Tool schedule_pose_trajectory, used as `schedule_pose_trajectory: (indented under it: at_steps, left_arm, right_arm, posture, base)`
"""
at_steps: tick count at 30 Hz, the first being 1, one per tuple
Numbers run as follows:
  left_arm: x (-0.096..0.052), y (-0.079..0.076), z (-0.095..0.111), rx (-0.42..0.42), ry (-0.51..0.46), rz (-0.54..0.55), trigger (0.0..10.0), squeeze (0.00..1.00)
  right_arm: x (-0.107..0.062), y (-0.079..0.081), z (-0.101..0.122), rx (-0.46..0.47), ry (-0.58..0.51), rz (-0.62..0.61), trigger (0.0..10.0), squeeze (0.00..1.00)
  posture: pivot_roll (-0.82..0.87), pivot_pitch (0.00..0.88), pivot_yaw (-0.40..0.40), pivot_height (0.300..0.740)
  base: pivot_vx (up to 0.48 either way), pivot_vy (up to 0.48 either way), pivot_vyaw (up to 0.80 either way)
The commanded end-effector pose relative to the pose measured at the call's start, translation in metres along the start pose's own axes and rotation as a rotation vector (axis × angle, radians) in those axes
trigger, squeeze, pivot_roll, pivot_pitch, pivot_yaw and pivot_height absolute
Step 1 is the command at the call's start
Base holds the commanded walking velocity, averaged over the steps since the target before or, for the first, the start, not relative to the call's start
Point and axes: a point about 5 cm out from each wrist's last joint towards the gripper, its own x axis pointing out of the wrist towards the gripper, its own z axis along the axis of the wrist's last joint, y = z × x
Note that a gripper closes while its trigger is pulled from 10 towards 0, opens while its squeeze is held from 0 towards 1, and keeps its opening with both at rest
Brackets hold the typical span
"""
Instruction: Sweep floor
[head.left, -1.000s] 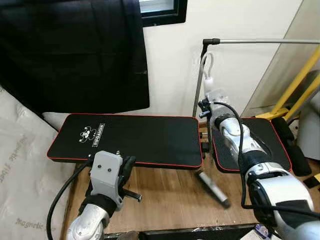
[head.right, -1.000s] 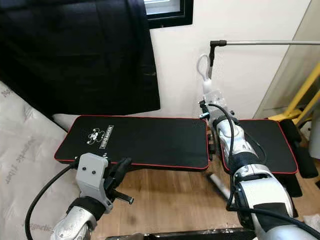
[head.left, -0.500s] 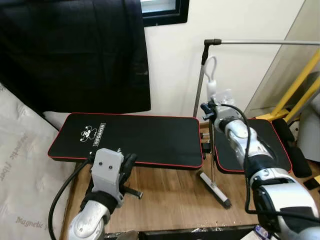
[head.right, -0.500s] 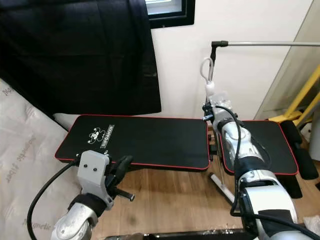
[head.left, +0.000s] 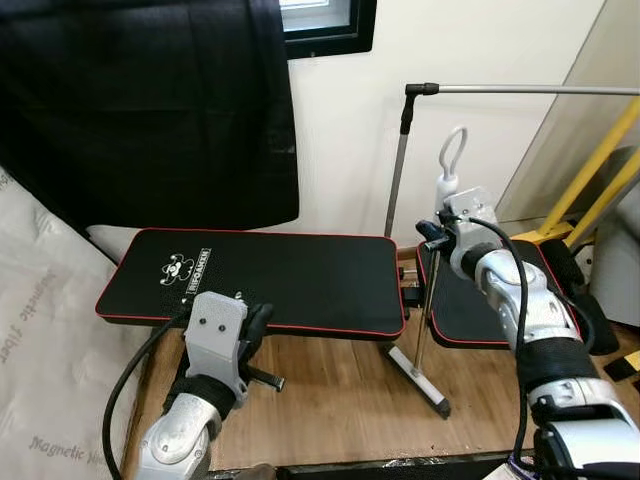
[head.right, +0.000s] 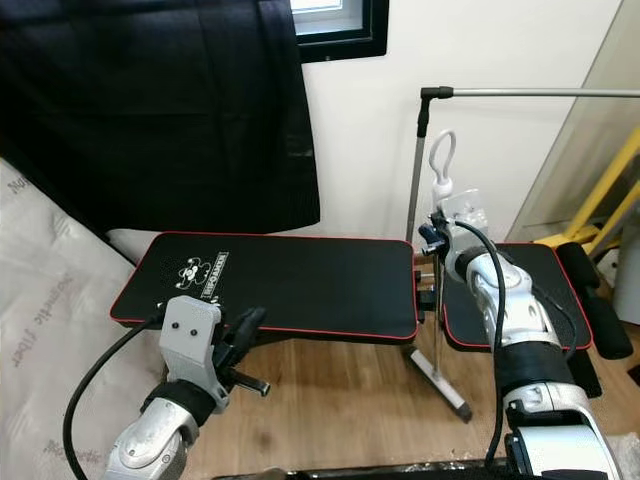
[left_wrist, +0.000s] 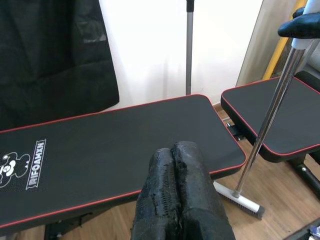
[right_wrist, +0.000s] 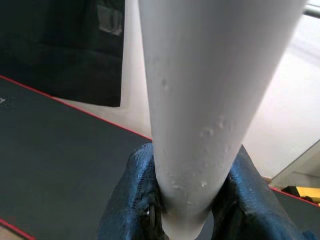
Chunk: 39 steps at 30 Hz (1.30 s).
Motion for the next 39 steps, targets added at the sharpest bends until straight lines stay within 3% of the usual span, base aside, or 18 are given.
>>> schedule_pose_trajectory:
  at_steps: [1,8,15,16,17,18,19,27,33,39]
  left_arm:
    - [0.0,0.002,-0.003,0.009,0.008,-0.006,10.0,0.0]
    - [0.001,0.002,-0.005,0.009,0.007,-0.005,10.0,0.0]
    - [0.004,0.004,-0.006,0.008,0.005,-0.006,10.0,0.0]
    - [0.004,0.004,-0.006,0.009,0.004,-0.006,10.0,0.0]
    - [0.004,0.004,-0.006,0.009,0.004,-0.006,10.0,0.0]
    - [0.005,0.004,-0.006,0.009,0.003,-0.006,10.0,0.0]
    - [0.005,0.005,-0.006,0.009,0.003,-0.006,10.0,0.0]
    - [0.007,0.006,-0.007,0.005,-0.001,-0.004,10.0,0.0]
    - [0.011,0.008,-0.008,0.002,-0.005,0.0,10.0,0.0]
    - [0.013,0.01,-0.008,-0.001,-0.005,0.01,10.0,0.0]
  right_arm:
    - [-0.004,-0.001,-0.004,0.0,0.038,-0.002,0.0,0.0]
    - [-0.013,0.019,0.002,0.116,0.042,0.146,0.0,0.0]
    - [-0.023,0.031,0.013,0.146,0.067,0.232,0.0,0.0]
    - [-0.024,0.031,0.016,0.156,0.073,0.227,1.8,0.0]
    - [-0.024,0.031,0.016,0.156,0.073,0.227,1.8,0.0]
    - [-0.025,0.03,0.017,0.161,0.079,0.222,6.8,0.0]
    - [-0.026,0.029,0.019,0.163,0.077,0.215,10.0,0.0]
    - [-0.031,0.031,0.024,0.219,0.089,0.203,10.0,0.0]
    - [-0.034,0.053,0.028,0.319,0.082,0.274,10.0,0.0]
    - [-0.036,0.059,0.03,0.338,0.094,0.313,10.0,0.0]
  posture:
    - [-0.01,0.054,-0.023,0.74]
    - [-0.01,0.042,-0.023,0.74]
    - [-0.02,0.038,-0.016,0.74]
    - [-0.02,0.037,-0.016,0.74]
    - [-0.02,0.037,-0.016,0.74]
    - [-0.02,0.036,-0.015,0.74]
    - [-0.02,0.035,-0.015,0.74]
    - [-0.03,0.028,-0.014,0.74]
    - [-0.03,0.016,-0.013,0.74]
    - [-0.04,0.008,-0.014,0.74]
  base:
    - [0.0,0.0,0.0]
    - [0.0,0.0,0.0]
    - [0.0,0.0,0.0]
    - [0.0,0.0,0.0]
    - [0.0,0.0,0.0]
    - [0.0,0.0,0.0]
    - [0.0,0.0,0.0]
    - [0.0,0.0,-0.2]
    - [0.0,0.0,-0.8]
    - [0.0,0.0,-0.8]
